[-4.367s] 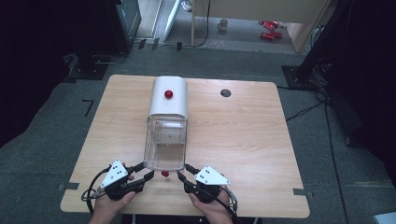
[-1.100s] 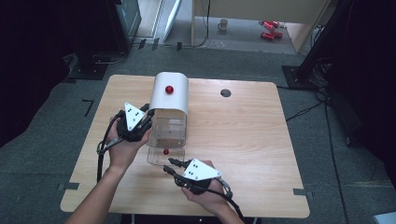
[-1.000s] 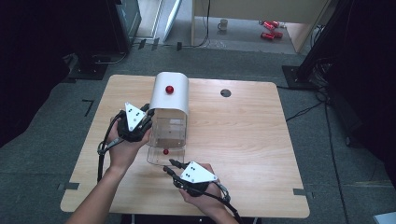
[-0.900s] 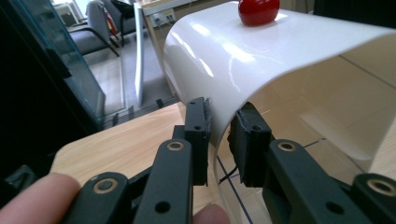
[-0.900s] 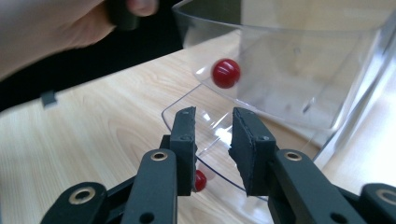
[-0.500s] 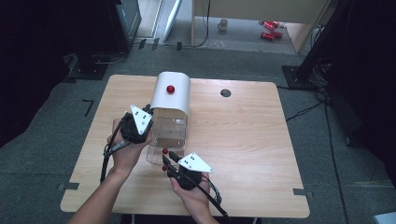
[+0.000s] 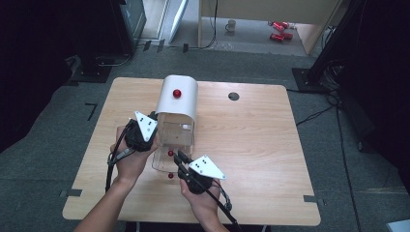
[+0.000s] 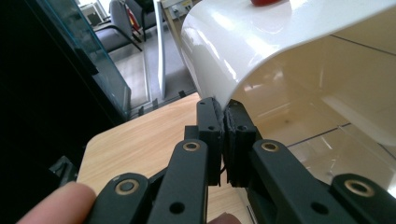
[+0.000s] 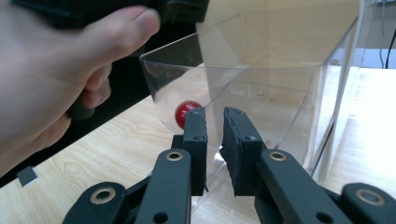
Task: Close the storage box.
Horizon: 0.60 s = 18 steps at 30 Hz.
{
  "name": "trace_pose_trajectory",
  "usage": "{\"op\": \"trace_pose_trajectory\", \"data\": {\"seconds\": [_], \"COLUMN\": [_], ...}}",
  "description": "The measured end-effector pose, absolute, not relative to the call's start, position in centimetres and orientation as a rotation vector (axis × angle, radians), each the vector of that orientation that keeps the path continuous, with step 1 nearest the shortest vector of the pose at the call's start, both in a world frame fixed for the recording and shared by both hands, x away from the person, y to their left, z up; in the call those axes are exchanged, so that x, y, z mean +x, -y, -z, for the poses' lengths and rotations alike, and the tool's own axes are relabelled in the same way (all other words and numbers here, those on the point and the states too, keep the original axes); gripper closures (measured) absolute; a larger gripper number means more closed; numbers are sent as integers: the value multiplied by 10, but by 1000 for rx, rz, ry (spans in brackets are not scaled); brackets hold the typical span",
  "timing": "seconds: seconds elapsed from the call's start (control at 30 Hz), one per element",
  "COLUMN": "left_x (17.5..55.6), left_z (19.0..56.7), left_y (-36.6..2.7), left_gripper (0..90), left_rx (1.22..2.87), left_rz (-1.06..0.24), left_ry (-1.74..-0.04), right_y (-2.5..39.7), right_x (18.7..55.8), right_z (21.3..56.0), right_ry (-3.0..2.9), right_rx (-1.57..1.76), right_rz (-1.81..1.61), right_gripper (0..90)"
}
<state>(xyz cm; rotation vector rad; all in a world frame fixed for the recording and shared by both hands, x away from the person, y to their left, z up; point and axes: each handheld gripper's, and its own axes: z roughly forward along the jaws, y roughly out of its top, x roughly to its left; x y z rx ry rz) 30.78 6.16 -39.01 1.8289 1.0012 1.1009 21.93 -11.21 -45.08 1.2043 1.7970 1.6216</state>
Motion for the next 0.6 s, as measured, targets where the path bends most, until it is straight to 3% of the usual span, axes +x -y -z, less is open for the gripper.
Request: {"op": "trace_pose_trajectory", "data": {"seconds": [0.6], "left_x": [287], "left_z": [389], "left_y": [-58], "left_gripper": [880], "left_rx": [1834], "left_rz": [-1079], "left_ry": [-1007], "right_y": [120], "right_x": [253], "right_z": [442], "right_ry": [-1741], "right_rx": [1227], "right_rz": [-1605], "right_gripper": [783]}}
